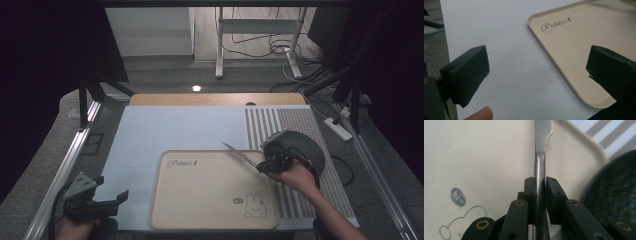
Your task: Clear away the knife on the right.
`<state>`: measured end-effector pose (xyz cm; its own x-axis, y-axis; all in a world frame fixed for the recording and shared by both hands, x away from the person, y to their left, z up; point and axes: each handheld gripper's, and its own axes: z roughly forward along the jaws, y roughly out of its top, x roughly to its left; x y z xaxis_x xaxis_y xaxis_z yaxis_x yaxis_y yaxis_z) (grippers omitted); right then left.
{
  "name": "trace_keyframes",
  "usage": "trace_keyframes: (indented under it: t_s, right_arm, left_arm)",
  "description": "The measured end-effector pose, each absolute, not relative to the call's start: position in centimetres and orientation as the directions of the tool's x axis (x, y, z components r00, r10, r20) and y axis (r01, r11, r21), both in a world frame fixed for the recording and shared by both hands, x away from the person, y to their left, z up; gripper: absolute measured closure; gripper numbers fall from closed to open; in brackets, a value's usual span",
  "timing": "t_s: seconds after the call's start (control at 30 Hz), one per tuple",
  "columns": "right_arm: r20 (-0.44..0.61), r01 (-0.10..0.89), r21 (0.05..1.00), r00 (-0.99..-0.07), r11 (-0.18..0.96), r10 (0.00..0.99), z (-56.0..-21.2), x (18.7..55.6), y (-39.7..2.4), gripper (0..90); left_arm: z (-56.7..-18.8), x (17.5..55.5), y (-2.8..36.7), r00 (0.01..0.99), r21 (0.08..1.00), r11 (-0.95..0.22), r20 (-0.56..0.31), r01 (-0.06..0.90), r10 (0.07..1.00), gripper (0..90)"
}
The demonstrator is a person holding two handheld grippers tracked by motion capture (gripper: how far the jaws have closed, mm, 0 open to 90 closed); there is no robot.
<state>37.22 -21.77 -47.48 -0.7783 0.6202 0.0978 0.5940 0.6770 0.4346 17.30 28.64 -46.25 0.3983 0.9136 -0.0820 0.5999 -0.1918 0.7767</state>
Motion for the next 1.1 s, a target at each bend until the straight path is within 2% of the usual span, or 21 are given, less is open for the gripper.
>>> trace_keyframes:
  t_s: [0.37,0.6,0.67,0.73,0.77,0.83,0.87,0.9,0.93,1.1]
  right_arm:
    - [0.107,0.564,0.375,-0.815,0.736,0.570,-48.7,32.6,-18.8,80.1]
    - [0.138,0.541,0.311,-0.839,0.781,0.527,-49.9,31.2,-17.4,79.5]
    - [0.146,0.533,0.304,-0.845,0.790,0.514,-49.7,31.2,-17.2,78.0]
    - [0.128,0.513,0.349,-0.855,0.785,0.502,-48.9,31.4,-17.1,74.4]
    - [0.110,0.497,0.362,-0.863,0.788,0.494,-48.5,31.5,-16.9,74.8]
    - [0.102,0.469,0.401,-0.876,0.787,0.470,-47.9,31.6,-16.4,85.7]
    - [0.102,0.469,0.401,-0.876,0.787,0.470,-47.9,31.6,-16.4,85.7]
    - [0.119,0.425,0.429,-0.901,0.797,0.417,-47.5,31.7,-15.2,89.9]
    - [0.119,0.425,0.429,-0.901,0.797,0.417,-47.5,31.7,-15.2,89.9]
    - [0.071,0.297,0.386,-0.953,0.873,0.293,-49.0,32.1,-10.5,89.9]
  left_arm:
    - [-46.3,17.3,28.6,0.400,0.775,-0.196,-0.079,0.601,0.913,4.8]
    - [-46.3,17.4,28.6,0.401,0.775,-0.198,-0.078,0.600,0.913,4.8]
    - [-46.3,17.4,28.6,0.399,0.774,-0.197,-0.078,0.602,0.914,4.8]
    - [-46.3,17.4,28.6,0.401,0.774,-0.199,-0.077,0.601,0.913,4.8]
    - [-46.3,17.4,28.5,0.399,0.773,-0.198,-0.077,0.603,0.914,4.8]
    - [-46.3,17.4,28.5,0.400,0.773,-0.198,-0.077,0.602,0.913,4.8]
    - [-46.3,17.4,28.5,0.400,0.773,-0.198,-0.077,0.602,0.913,4.8]
    - [-46.3,17.4,28.5,0.399,0.772,-0.201,-0.074,0.603,0.914,4.8]
    - [-46.3,17.4,28.5,0.399,0.772,-0.201,-0.074,0.603,0.914,4.8]
    - [-46.3,17.4,28.5,0.398,0.771,-0.201,-0.073,0.605,0.915,4.8]
